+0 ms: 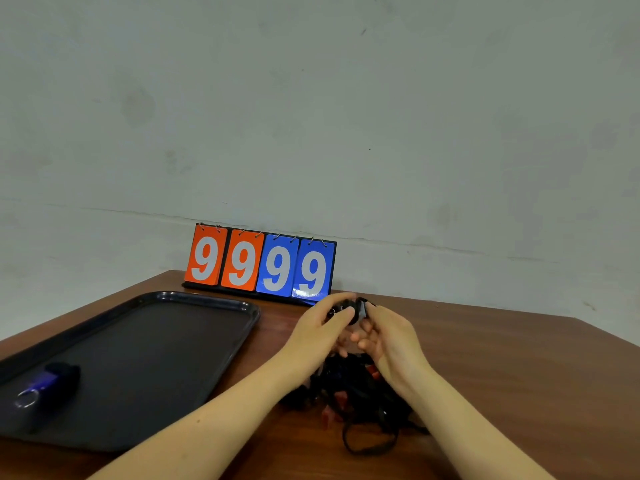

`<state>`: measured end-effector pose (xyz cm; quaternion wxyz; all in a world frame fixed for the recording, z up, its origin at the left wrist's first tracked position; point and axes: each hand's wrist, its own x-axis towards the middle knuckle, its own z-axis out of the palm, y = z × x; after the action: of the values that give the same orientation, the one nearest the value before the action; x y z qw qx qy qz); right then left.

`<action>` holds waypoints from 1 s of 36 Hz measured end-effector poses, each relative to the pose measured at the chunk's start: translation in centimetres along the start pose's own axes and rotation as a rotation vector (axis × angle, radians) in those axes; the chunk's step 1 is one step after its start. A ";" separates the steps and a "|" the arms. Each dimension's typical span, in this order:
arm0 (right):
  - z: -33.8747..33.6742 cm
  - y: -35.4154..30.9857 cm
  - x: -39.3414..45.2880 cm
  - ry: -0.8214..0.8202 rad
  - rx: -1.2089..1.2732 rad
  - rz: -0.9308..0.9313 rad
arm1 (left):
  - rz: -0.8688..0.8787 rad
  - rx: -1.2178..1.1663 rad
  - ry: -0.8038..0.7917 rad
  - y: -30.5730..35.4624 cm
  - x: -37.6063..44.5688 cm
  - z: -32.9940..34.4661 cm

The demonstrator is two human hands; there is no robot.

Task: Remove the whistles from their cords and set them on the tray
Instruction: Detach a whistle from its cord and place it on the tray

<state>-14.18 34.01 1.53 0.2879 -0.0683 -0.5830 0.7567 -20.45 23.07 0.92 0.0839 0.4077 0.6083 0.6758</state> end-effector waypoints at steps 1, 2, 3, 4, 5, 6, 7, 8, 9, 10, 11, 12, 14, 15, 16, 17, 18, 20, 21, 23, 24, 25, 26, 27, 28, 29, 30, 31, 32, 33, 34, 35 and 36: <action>0.0 0.1 0.0 -0.005 -0.044 -0.003 | 0.016 0.006 0.009 0.1 0.0 -0.1; 0.0 0.2 0.0 -0.010 -0.096 -0.004 | 0.021 -0.004 0.020 0.1 0.0 -0.1; 0.0 0.2 -0.1 -0.020 -0.152 -0.003 | 0.010 -0.039 0.031 0.2 -0.1 -0.1; 0.0 0.3 -0.2 -0.036 -0.209 -0.005 | -0.017 -0.097 0.043 0.4 -0.1 0.0; -0.1 0.3 -0.3 -0.053 -0.262 -0.013 | -0.052 -0.169 0.054 0.5 -0.1 0.1; -0.1 0.3 -0.4 -0.061 -0.313 -0.026 | -0.093 -0.252 0.072 0.7 -0.1 0.2; -0.2 0.4 -0.4 -0.059 -0.366 -0.047 | -0.133 -0.341 0.096 0.8 -0.1 0.3; -0.2 0.4 -0.4 -0.056 -0.426 -0.075 | -0.165 -0.420 0.122 0.8 0.0 0.3; -0.3 0.4 -0.4 -0.052 -0.496 -0.100 | -0.189 -0.479 0.144 0.8 0.1 0.2; -0.3 0.5 -0.4 -0.048 -0.576 -0.132 | -0.205 -0.516 0.160 0.8 0.2 0.0; -0.4 0.5 -0.4 -0.043 -0.655 -0.179 | -0.215 -0.544 0.171 0.8 0.2 -0.1; -0.5 0.6 -0.4 -0.042 -0.742 -0.250 | -0.223 -0.565 0.179 0.7 0.3 -0.3; -0.6 0.7 -0.4 -0.065 -0.990 -0.456 | -0.246 -0.579 0.190 0.6 0.2 -0.3; -0.7 0.8 -0.4 -0.088 -1.135 -0.555 | -0.256 -0.565 0.187 0.6 0.1 -0.4; -0.8 0.8 -0.3 -0.110 -1.240 -0.628 | -0.259 -0.538 0.178 0.5 0.1 -0.4; -0.9 0.8 -0.3 -0.130 -1.293 -0.672 | -0.255 -0.505 0.166 0.5 0.1 -0.5; -1.2 0.7 -0.2 -0.139 -1.320 -0.695 | -0.245 -0.461 0.152 0.5 0.1 -0.6; -1.4 0.5 -0.1 -0.130 -1.351 -0.745 | -0.221 -0.310 0.139 0.5 0.3 -0.9; -1.4 0.4 -0.2 -0.117 -1.357 -0.769 | -0.213 -0.235 0.137 0.5 0.5 -0.9; -1.4 0.4 -0.3 -0.074 -1.346 -0.800 | -0.211 -0.166 0.133 0.4 0.7 -1.0; -1.4 0.4 -0.4 -0.046 -1.340 -0.805 | -0.210 -0.151 0.131 0.4 0.7 -0.9; -1.3 0.4 -0.4 -0.019 -1.335 -0.814 | -0.205 -0.128 0.131 0.4 0.8 -0.9; -1.3 0.5 -0.4 0.005 -1.336 -0.826 | -0.196 -0.097 0.131 0.4 0.8 -0.9; -1.3 0.5 -0.4 0.024 -1.340 -0.840 | -0.185 -0.068 0.130 0.4 0.8 -0.9; -1.3 0.5 -0.4 0.040 -1.342 -0.845 | -0.173 -0.037 0.130 0.5 0.9 -1.0; -1.3 0.4 -0.4 0.053 -1.344 -0.842 | -0.160 0.002 0.130 0.5 0.9 -1.0; -1.3 0.4 -0.3 0.065 -1.346 -0.841 | -0.146 0.047 0.129 0.6 0.9 -1.1; -1.4 0.3 -0.3 0.075 -1.348 -0.850 | -0.137 0.081 0.125 0.6 0.9 -1.1; -1.5 0.3 -0.2 0.081 -1.347 -0.865 | -0.137 0.095 0.121 0.6 0.9 -1.1; -1.5 0.3 -0.1 0.080 -1.337 -0.874 | -0.148 0.090 0.115 0.5 0.8 -1.1; -1.6 0.4 0.0 0.069 -1.316 -0.867 | -0.165 0.074 0.110 0.5 0.8 -1.1; -1.7 0.4 0.0 0.053 -1.277 -0.844 | -0.182 0.060 0.104 0.4 0.8 -1.1; -1.7 0.3 0.0 0.039 -1.215 -0.805 | -0.195 0.052 0.097 0.3 0.8 -1.1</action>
<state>-13.54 35.36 0.71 0.4654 -0.0100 -0.8749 0.1335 -21.57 22.60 1.64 0.1091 0.3155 0.6657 0.6675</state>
